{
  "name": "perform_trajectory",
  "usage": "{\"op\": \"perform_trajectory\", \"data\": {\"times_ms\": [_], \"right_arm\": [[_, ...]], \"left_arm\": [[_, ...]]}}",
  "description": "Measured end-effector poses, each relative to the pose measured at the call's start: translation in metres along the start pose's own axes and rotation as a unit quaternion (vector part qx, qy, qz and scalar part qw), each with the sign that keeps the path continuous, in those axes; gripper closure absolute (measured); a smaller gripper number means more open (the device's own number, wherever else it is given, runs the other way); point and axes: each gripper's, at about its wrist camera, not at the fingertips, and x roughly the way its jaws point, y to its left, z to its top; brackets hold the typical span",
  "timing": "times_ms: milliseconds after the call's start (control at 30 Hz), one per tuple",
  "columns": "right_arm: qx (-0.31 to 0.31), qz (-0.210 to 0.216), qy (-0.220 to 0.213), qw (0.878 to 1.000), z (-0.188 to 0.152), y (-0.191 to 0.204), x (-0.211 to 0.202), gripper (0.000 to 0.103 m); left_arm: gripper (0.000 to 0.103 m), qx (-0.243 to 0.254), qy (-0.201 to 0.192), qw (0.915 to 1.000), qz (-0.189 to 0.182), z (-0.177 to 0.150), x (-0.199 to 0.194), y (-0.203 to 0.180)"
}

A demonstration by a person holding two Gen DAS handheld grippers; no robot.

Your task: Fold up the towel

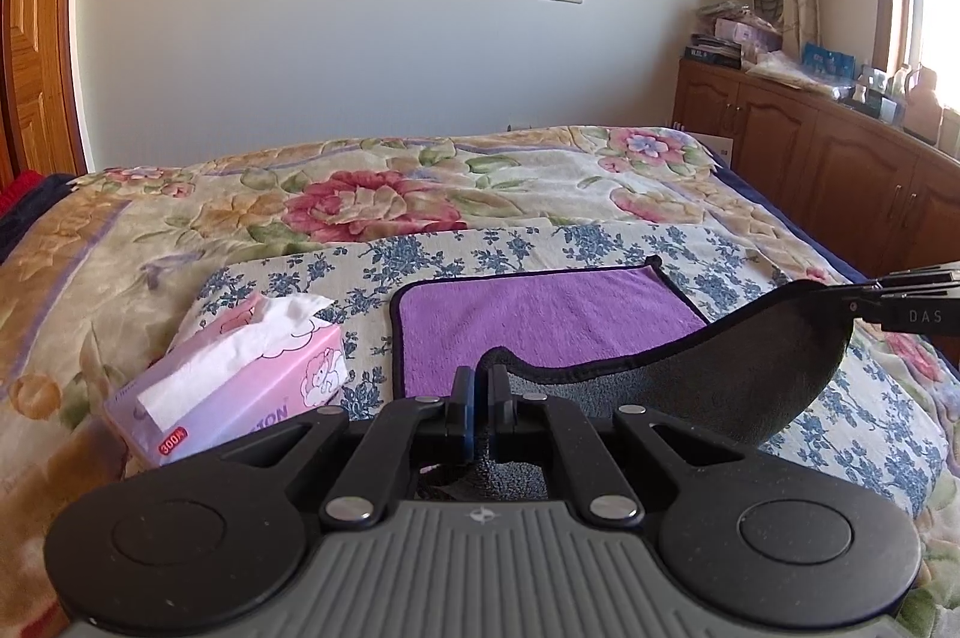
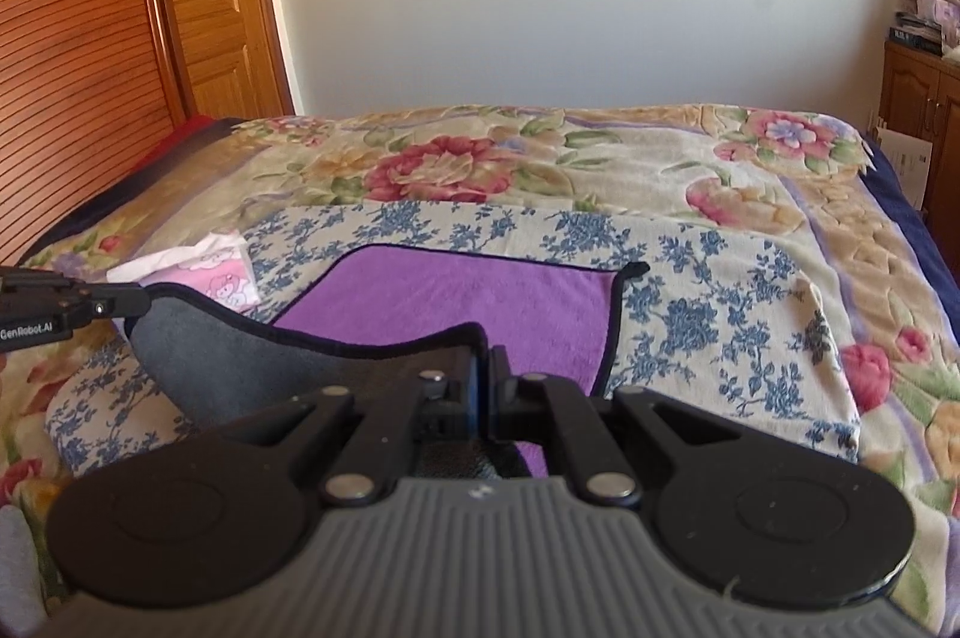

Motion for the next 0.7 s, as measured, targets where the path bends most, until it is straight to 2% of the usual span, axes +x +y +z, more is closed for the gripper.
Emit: {"op": "perform_trajectory", "data": {"times_ms": [233,700], "right_arm": [[-0.015,0.003,-0.002,1.0,0.006,0.002,0.003,0.099],[-0.032,-0.003,-0.016,0.999,0.021,-0.002,0.011,0.099]], "left_arm": [[0.098,0.001,0.009,1.0,0.0,0.002,0.009,0.0],[0.098,0.014,0.002,0.9999,0.002,0.023,0.024,0.003]]}}
